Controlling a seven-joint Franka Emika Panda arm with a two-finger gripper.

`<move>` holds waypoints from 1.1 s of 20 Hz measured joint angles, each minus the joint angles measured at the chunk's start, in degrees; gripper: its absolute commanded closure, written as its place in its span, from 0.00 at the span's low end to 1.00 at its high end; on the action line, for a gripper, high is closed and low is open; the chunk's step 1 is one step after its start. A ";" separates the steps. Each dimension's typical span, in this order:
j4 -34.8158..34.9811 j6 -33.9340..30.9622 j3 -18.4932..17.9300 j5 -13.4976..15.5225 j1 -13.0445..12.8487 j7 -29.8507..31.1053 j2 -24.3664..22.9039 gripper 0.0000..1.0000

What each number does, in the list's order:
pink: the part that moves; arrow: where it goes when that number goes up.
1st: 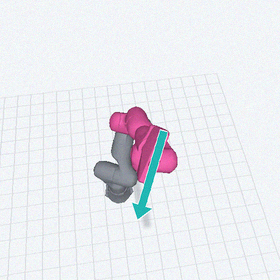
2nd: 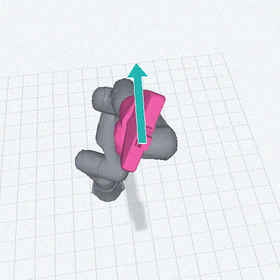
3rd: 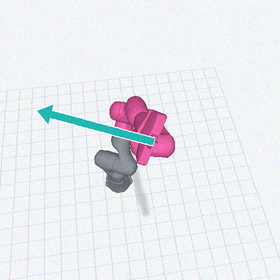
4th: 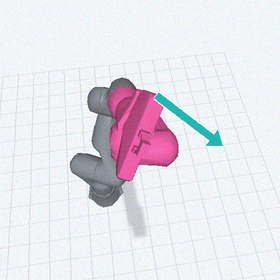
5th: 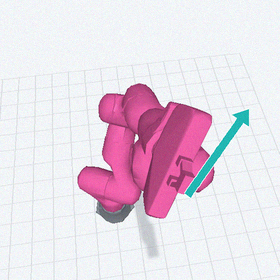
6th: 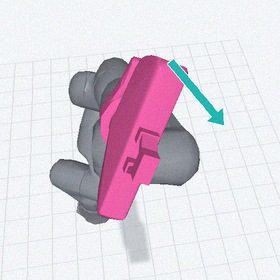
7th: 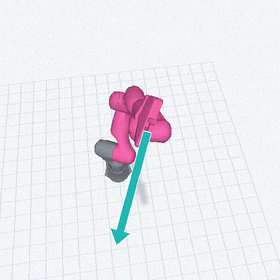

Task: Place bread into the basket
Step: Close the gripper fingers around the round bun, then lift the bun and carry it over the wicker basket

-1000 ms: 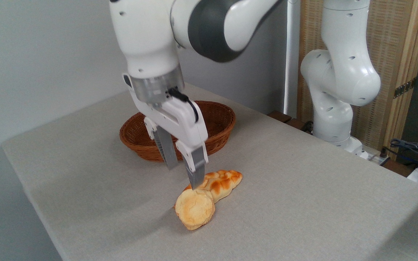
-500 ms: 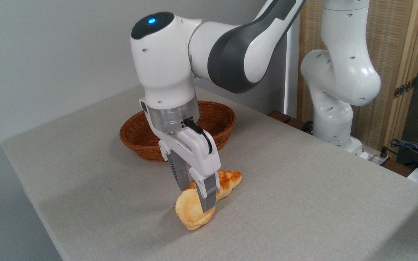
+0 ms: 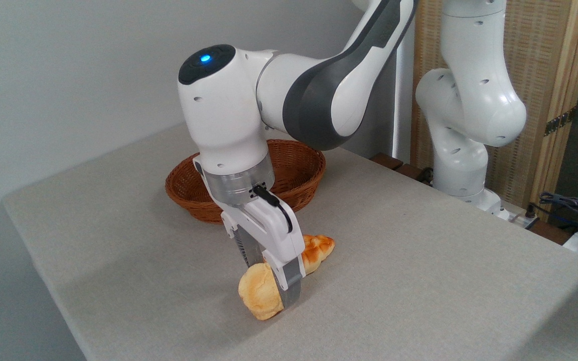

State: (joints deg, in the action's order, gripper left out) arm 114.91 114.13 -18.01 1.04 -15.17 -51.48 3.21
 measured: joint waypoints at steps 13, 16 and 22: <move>0.00 0.17 0.00 0.00 -0.01 0.00 0.42 0.55; -0.01 0.19 0.00 0.04 -0.07 0.00 0.42 0.55; -0.20 0.20 0.00 0.04 -0.11 0.00 0.38 0.48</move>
State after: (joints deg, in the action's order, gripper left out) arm 114.72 114.33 -18.02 1.08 -15.29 -51.47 3.59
